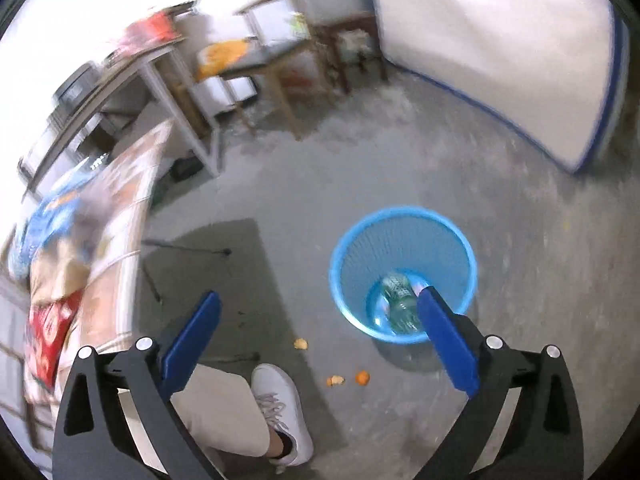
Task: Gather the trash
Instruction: 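Return both tools to the table and grasp the red snack bag with the left tool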
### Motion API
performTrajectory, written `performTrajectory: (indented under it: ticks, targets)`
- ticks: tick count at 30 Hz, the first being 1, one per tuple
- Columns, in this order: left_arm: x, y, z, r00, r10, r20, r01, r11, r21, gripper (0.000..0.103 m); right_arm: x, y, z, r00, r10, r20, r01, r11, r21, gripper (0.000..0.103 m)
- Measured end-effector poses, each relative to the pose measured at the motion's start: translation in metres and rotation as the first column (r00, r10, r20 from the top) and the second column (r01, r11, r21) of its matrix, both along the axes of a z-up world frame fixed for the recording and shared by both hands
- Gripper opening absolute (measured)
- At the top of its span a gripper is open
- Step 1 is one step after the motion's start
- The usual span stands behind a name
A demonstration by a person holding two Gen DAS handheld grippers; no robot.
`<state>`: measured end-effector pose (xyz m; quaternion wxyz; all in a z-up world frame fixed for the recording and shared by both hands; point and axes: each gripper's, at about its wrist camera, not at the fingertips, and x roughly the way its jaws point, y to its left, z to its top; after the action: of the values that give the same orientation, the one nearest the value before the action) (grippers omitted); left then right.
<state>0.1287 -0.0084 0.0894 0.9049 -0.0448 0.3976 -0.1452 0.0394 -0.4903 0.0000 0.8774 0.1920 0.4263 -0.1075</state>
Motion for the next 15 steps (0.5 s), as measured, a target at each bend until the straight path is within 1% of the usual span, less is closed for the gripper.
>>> performTrajectory:
  ticks: [1,2,4,6,7,8,10,12,14,15]
  targets:
    - [-0.007,0.019,0.001,0.999,0.035,0.009,-0.035,0.999,-0.013,0.095,0.005,0.015,0.01,1.0,0.029,0.009,-0.029,0.999,-0.016,0.096]
    - [-0.011,0.028,0.001,0.998,0.055,0.01,-0.055,0.998,-0.024,0.095,0.013,0.036,0.023,0.997,0.075,0.031,-0.074,0.997,-0.025,0.096]
    - [-0.017,0.05,-0.004,0.996,0.086,0.0,-0.086,0.995,-0.044,0.095,0.023,0.066,0.043,0.986,0.155,0.066,-0.154,0.988,-0.026,0.096]
    - [-0.021,0.064,-0.009,0.996,0.089,-0.016,-0.09,0.994,-0.068,0.095,0.033,0.101,0.062,0.965,0.239,0.109,-0.237,0.971,-0.036,0.096]
    - [-0.023,0.072,-0.013,0.996,0.084,-0.04,-0.088,0.991,-0.103,0.095,0.038,0.119,0.069,0.955,0.273,0.114,-0.268,0.962,-0.056,0.096]
    - [-0.025,0.073,-0.016,0.996,0.083,-0.044,-0.087,0.989,-0.121,0.095,0.043,0.136,0.076,0.946,0.303,0.115,-0.295,0.952,-0.079,0.096]
    - [-0.03,0.08,-0.022,0.997,0.067,-0.028,-0.071,0.983,-0.171,0.095,0.049,0.164,0.082,0.929,0.347,0.124,-0.335,0.936,-0.111,0.096]
    - [-0.032,0.078,-0.036,0.999,0.042,-0.005,-0.042,0.982,-0.183,0.095,0.056,0.187,0.084,0.907,0.398,0.133,-0.384,0.916,-0.119,0.096]
    - [-0.027,0.066,-0.05,1.0,-0.008,0.01,0.009,0.987,-0.163,0.095,0.063,0.202,0.083,0.898,0.419,0.136,-0.41,0.907,-0.093,0.096]
    - [-0.023,0.059,-0.056,0.999,-0.04,0.011,0.042,0.989,-0.14,0.095,0.065,0.209,0.082,0.895,0.425,0.137,-0.419,0.905,-0.071,0.096]
